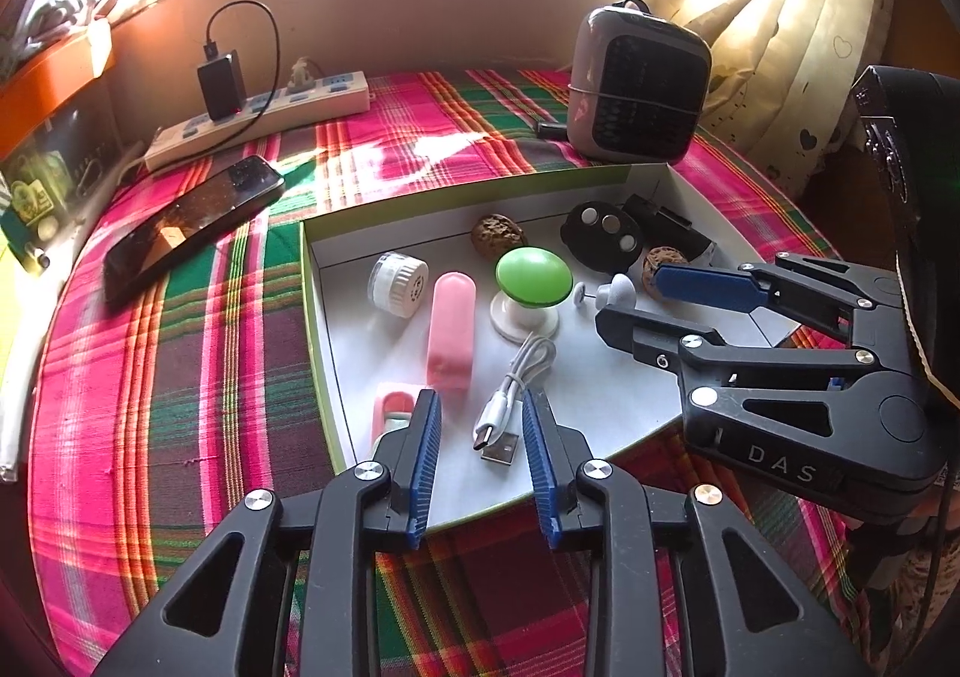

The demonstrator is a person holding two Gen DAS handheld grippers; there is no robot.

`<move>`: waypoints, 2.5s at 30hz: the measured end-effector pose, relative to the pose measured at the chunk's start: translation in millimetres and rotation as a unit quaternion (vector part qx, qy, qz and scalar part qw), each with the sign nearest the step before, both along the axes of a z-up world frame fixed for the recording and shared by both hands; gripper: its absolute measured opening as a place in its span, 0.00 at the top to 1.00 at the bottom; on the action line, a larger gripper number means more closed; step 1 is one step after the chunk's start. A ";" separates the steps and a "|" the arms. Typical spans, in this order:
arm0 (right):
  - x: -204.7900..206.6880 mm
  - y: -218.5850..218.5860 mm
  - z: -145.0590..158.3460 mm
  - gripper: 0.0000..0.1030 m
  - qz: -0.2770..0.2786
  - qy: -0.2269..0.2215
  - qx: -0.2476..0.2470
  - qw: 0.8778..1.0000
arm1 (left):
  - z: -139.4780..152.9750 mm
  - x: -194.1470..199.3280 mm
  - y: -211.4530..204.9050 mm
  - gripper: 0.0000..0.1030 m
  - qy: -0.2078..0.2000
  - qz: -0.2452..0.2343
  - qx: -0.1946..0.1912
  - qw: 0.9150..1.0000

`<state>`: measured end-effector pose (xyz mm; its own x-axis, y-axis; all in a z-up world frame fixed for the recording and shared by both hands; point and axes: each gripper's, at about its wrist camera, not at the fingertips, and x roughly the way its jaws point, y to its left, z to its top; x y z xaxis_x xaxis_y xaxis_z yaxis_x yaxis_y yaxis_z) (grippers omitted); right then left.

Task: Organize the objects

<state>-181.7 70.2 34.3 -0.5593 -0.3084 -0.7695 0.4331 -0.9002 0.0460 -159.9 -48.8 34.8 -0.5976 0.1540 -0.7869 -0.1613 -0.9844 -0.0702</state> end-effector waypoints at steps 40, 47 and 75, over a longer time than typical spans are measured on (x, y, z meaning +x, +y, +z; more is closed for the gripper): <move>95.9 35.8 -11.3 0.51 -0.064 0.000 0.000 0.998 | -11.5 87.2 17.2 0.72 0.018 0.082 -0.024 0.996; 108.7 40.9 -13.6 0.51 -0.067 0.000 0.002 0.998 | -15.9 99.0 20.8 0.72 0.015 0.087 -0.026 0.996; 123.5 47.6 -23.7 0.32 -0.101 -0.005 0.021 0.995 | -23.8 111.0 31.9 0.60 0.020 0.094 -0.033 0.995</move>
<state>-58.2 117.8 10.6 -0.5990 -0.1586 -0.7849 0.2437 -0.9698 0.0100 -49.0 -16.8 11.1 -0.6424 -0.0142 -0.7662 0.0243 -0.9997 -0.0018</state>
